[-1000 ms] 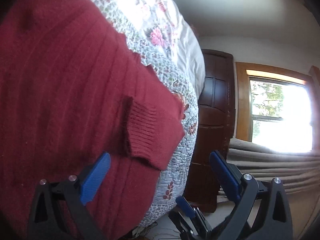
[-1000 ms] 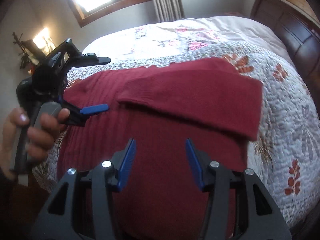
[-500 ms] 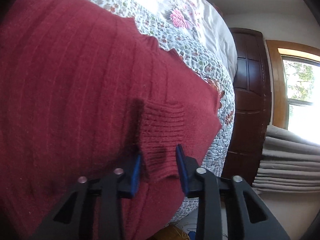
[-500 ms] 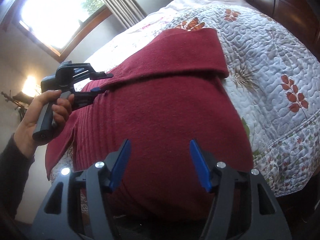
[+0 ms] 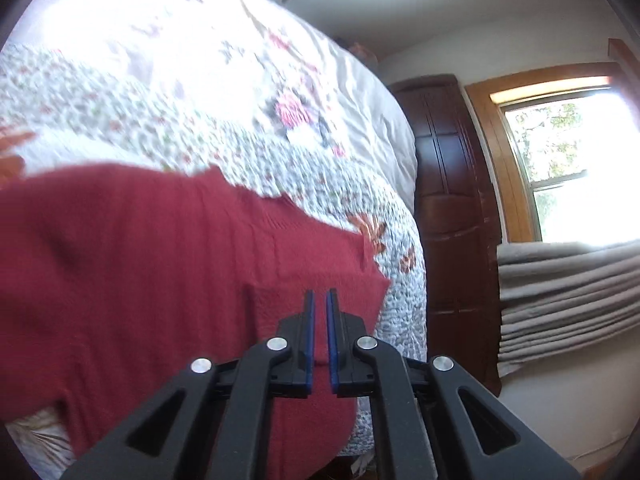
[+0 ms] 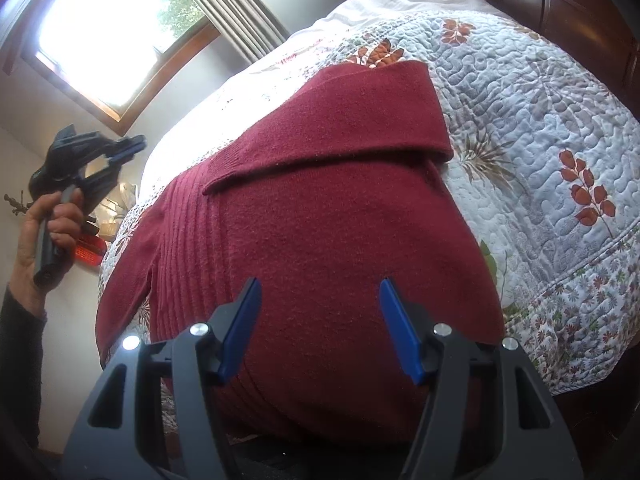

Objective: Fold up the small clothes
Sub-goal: 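Grasp the other sleeve cuff with the left tool, then lift the held sleeve with the left tool and carry it across the body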

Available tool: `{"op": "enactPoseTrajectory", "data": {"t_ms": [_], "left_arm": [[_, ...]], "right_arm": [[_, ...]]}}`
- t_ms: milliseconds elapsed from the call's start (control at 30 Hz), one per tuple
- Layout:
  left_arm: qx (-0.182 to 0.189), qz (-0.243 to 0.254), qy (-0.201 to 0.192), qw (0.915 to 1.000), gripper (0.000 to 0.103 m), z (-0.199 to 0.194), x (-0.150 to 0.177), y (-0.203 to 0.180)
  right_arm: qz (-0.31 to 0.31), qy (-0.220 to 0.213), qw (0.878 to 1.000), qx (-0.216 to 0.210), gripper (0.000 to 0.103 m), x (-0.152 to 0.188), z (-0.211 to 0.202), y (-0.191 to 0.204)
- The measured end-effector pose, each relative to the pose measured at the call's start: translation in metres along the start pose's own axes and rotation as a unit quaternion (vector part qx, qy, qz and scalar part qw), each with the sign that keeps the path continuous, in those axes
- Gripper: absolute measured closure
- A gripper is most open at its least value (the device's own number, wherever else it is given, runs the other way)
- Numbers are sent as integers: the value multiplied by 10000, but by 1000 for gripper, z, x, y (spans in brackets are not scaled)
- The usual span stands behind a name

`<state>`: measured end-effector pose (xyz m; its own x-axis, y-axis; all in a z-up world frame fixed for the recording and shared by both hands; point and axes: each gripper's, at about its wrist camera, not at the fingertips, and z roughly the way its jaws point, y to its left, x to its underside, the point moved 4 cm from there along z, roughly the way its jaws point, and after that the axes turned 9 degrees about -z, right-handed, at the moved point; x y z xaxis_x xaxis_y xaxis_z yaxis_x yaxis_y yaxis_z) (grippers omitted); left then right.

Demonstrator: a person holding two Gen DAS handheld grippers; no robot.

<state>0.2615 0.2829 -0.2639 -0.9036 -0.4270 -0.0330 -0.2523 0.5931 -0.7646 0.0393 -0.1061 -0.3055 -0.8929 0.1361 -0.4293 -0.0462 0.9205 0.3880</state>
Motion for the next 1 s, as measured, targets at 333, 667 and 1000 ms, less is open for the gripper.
{"op": "enactPoseTrajectory", "data": {"t_ms": [333, 667, 1000], "left_arm": [[43, -1433, 1092, 9836, 52, 93, 50, 65], [-191, -1268, 1083, 9858, 58, 116, 41, 45], [-587, -779, 972, 9905, 98, 99, 38, 37]], "right_arm": [[-43, 80, 9999, -121, 41, 1, 7, 10], [187, -29, 9998, -6, 39, 6, -2, -5], [62, -52, 9999, -111, 39, 7, -1, 6]]}}
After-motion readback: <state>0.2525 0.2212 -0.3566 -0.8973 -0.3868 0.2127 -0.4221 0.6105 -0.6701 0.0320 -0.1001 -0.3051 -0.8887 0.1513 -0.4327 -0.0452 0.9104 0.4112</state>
